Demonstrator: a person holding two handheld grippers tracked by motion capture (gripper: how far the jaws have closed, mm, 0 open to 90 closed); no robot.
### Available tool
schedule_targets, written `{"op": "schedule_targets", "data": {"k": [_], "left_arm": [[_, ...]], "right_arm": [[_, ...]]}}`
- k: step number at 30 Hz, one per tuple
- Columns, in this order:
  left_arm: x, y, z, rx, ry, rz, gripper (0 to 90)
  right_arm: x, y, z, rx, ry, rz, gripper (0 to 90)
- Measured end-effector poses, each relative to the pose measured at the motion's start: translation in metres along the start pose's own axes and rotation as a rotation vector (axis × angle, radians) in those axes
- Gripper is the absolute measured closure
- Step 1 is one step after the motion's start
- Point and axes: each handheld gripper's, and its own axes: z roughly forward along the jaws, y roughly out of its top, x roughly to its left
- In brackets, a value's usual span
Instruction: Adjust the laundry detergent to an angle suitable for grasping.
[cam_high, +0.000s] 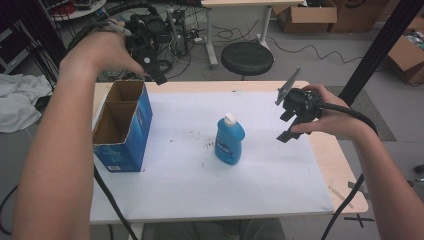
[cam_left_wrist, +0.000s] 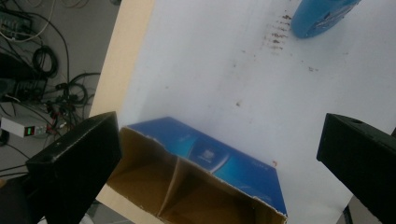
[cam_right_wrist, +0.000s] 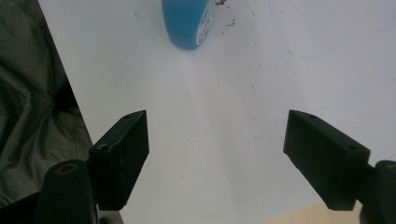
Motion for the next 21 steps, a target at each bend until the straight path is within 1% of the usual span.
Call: {"op": "schedule_targets", "data": {"k": [3, 4, 7, 13, 16, 17, 18, 19, 20, 21], "left_arm": [[-0.001, 0.001, -0.004, -0.006, 0.004, -0.003, 0.5], [-0.001, 0.002, -0.006, -0.004, 0.003, -0.001, 0.5], [-0.002, 0.003, -0.006, -0.003, 0.01, -0.001, 0.5], [-0.004, 0.006, -0.004, 0.01, 0.002, 0.001, 0.8], [-0.005, 0.007, -0.004, 0.009, 0.001, 0.002, 0.9], [-0.005, 0.007, -0.005, 0.008, 0.005, 0.002, 0.9], [-0.005, 0.007, -0.005, 0.007, 0.007, 0.001, 0.9], [-0.005, 0.007, -0.005, 0.005, 0.007, 0.001, 0.8], [-0.006, 0.007, -0.005, 0.001, 0.012, 0.002, 0.8], [-0.006, 0.007, -0.005, 0.001, 0.013, 0.0, 0.8]], "right_arm": [[0.0, 0.0, -0.001, -0.006, -0.002, 0.001, 22.7], [0.0, -0.001, -0.001, -0.021, -0.007, 0.002, 22.7], [0.0, -0.002, -0.002, -0.029, -0.007, 0.007, 22.7], [0.002, -0.007, -0.003, -0.069, -0.012, 0.013, 22.9], [0.004, -0.012, -0.007, -0.117, -0.012, 0.013, 22.9], [0.004, -0.012, -0.007, -0.117, -0.012, 0.013, 22.9], [0.004, -0.015, -0.008, -0.152, -0.02, 0.024, 21.8], [0.004, -0.017, -0.008, -0.172, -0.024, 0.032, 21.5], [0.004, -0.017, -0.008, -0.172, -0.024, 0.032, 21.5], [0.004, -0.019, -0.008, -0.193, -0.031, 0.037, 20.2]]}}
